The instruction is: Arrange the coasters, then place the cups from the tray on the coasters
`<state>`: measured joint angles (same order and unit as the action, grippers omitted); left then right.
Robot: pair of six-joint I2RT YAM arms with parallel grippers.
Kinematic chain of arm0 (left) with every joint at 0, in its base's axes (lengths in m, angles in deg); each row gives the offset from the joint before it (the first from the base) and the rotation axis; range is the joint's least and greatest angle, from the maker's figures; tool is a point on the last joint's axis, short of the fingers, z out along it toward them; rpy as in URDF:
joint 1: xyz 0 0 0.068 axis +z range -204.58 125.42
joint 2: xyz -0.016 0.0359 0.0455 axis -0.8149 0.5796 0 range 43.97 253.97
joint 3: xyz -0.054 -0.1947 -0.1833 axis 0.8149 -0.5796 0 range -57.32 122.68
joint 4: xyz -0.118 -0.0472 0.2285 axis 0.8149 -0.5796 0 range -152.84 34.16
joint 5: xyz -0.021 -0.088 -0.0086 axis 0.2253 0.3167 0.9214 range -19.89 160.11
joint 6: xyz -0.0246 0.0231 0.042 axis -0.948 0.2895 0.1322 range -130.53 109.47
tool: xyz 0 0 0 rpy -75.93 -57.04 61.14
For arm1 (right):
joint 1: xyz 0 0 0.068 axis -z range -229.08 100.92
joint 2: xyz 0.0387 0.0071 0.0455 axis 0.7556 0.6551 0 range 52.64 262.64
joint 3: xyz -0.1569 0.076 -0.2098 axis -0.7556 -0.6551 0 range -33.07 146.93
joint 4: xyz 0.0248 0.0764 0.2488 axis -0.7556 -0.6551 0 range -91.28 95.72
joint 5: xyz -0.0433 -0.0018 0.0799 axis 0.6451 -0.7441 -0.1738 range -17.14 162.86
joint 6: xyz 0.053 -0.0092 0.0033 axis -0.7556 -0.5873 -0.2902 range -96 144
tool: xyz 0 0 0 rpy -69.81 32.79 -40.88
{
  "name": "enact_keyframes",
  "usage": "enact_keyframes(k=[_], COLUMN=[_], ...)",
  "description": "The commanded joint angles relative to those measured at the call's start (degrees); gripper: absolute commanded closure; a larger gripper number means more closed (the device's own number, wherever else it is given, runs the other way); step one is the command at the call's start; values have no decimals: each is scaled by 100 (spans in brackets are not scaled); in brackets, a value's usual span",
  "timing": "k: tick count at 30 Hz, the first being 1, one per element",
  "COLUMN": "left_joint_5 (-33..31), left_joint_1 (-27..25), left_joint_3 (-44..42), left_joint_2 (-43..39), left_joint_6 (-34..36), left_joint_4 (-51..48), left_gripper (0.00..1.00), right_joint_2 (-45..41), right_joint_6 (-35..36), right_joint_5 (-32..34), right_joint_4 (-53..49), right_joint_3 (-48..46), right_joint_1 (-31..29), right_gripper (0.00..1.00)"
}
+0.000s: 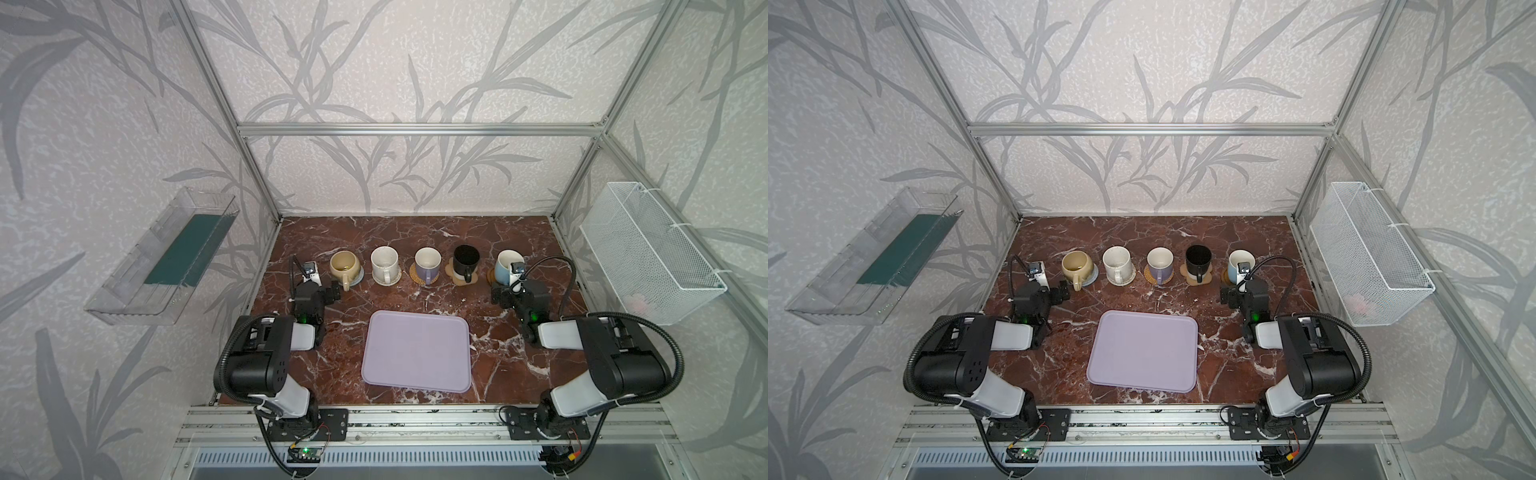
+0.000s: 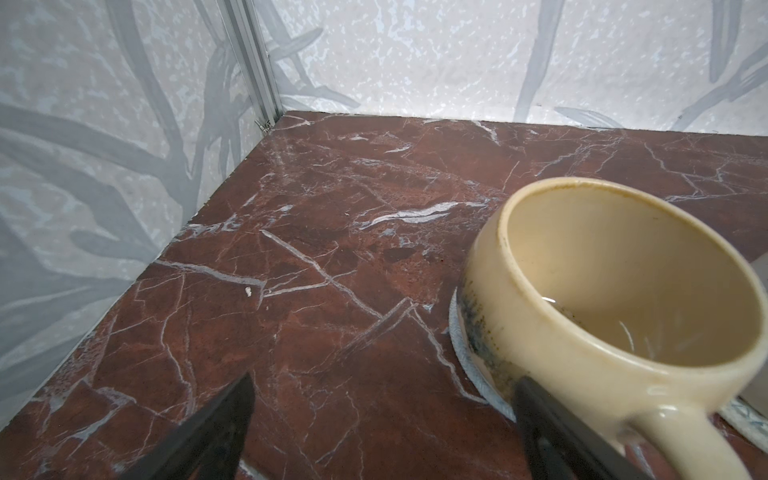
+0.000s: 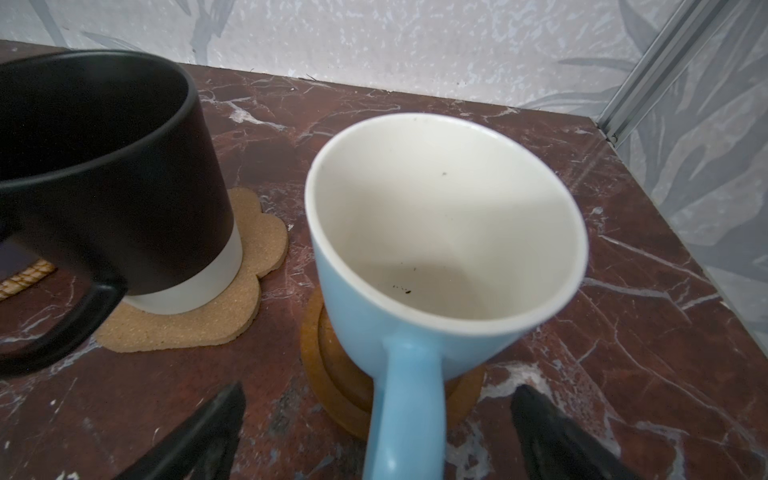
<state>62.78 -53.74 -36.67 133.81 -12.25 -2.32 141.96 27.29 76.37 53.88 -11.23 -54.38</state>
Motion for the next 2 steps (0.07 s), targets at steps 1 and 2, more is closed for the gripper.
enact_keyframes(k=[1, 2], left_joint_5=[27, 30], left_joint_1=[38, 33], left_joint_3=[131, 118], left_joint_2=[11, 15], left_joint_6=[-13, -4], left_joint_4=[-4, 27], left_gripper=[1, 1], right_joint_2=[-99, -99], right_joint_6=[23, 23], right_joint_5=[-8, -8], right_joint_4=[71, 71], right_joint_3=[114, 109], right_joint_1=[-16, -15], right_gripper=[1, 1])
